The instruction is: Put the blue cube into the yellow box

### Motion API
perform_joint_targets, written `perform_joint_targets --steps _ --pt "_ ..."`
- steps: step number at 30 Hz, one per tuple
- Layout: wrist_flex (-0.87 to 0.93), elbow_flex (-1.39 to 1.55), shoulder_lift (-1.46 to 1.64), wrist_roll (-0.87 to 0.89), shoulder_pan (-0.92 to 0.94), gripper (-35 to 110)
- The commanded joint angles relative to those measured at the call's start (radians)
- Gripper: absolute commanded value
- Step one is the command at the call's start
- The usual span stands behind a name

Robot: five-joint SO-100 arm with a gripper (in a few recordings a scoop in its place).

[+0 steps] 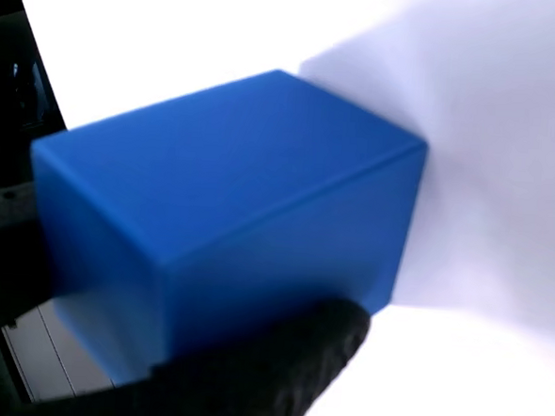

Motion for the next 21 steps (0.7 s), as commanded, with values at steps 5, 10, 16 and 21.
perform_joint_targets --steps 5,10,16,21 --pt "0.037 -0.017 0.13 -0.092 0.04 15" --pt "0.054 -0.058 0.236 -0.187 0.172 15" --pt "0.015 -0.089 0.365 -0.365 0.431 15" --pt "-0.074 -0.095 0.451 -0.491 0.664 15"
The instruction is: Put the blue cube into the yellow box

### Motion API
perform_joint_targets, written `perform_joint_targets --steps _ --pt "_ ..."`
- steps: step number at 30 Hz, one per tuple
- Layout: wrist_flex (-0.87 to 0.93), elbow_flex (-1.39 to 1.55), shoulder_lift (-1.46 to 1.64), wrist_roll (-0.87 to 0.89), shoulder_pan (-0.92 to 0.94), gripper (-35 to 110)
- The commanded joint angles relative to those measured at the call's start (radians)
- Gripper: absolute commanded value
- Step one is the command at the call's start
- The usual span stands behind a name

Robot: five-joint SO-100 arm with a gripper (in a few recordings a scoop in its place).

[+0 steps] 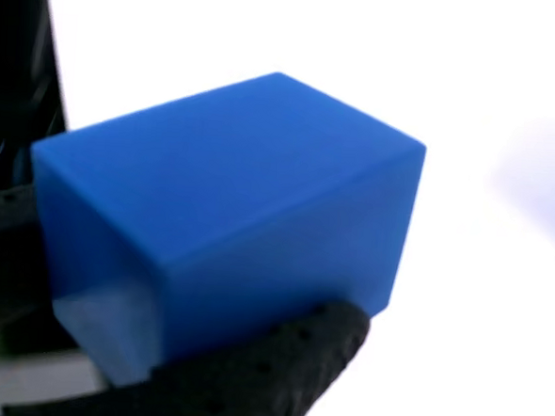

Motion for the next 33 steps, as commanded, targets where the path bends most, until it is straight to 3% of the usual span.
perform_joint_targets --steps 1,19,33 --pt "-0.066 -0.097 0.155 -0.112 0.183 15" --pt "-0.514 -0.175 0.107 -0.33 0.842 15" --pt "-0.56 -0.446 -0.144 -0.302 1.177 16"
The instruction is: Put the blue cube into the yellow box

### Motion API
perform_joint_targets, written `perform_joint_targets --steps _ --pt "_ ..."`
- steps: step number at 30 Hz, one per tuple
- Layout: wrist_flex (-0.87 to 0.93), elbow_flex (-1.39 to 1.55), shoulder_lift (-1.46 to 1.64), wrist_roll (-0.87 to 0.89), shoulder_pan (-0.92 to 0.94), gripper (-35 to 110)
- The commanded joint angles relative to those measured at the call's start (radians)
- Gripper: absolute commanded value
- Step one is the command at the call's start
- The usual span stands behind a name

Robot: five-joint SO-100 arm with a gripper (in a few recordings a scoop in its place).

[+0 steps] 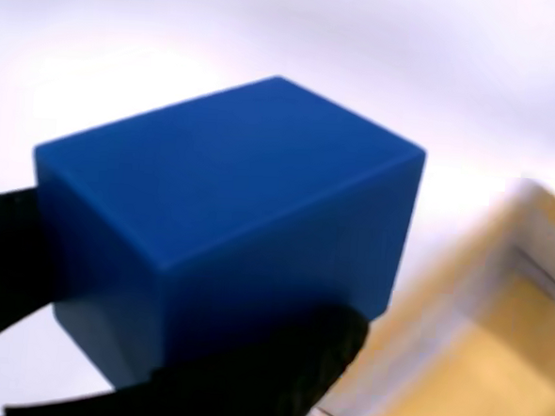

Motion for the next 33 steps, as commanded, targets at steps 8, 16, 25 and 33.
perform_joint_targets --steps 8,16,25,33 --pt "-0.002 -0.316 -0.16 0.043 0.158 16" --pt "0.015 -0.417 -0.282 0.069 0.167 16" --pt "0.011 -0.494 -0.407 0.084 0.152 16" --pt "0.012 -0.515 -0.488 0.097 0.144 16"
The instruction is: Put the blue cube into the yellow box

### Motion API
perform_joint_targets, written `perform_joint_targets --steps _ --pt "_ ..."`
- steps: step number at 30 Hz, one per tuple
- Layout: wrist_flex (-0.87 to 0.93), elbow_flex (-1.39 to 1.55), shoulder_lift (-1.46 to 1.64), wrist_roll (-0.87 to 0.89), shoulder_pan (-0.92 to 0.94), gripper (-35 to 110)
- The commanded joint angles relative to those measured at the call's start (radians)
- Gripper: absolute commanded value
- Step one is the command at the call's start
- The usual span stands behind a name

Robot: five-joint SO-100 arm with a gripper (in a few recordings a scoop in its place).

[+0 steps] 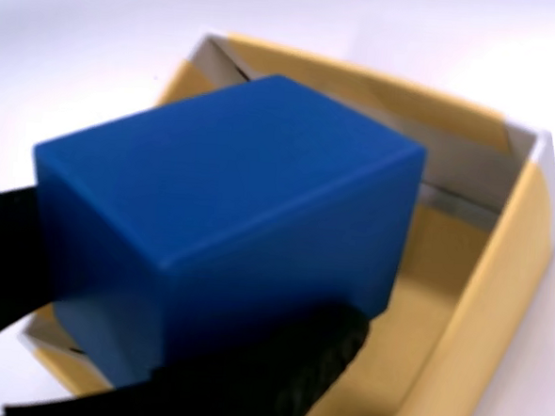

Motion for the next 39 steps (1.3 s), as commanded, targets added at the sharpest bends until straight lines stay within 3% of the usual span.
perform_joint_targets --steps 1,10,18,27,39 --pt "0.005 -0.127 0.052 -0.005 -0.003 16" --pt "0.017 -0.109 0.029 0.054 -0.006 33" --pt "0.005 -0.075 0.078 0.064 -0.015 37" --pt "-0.003 0.043 0.357 0.006 -0.064 25" --pt "-0.063 0.531 0.853 -0.097 -0.175 7"
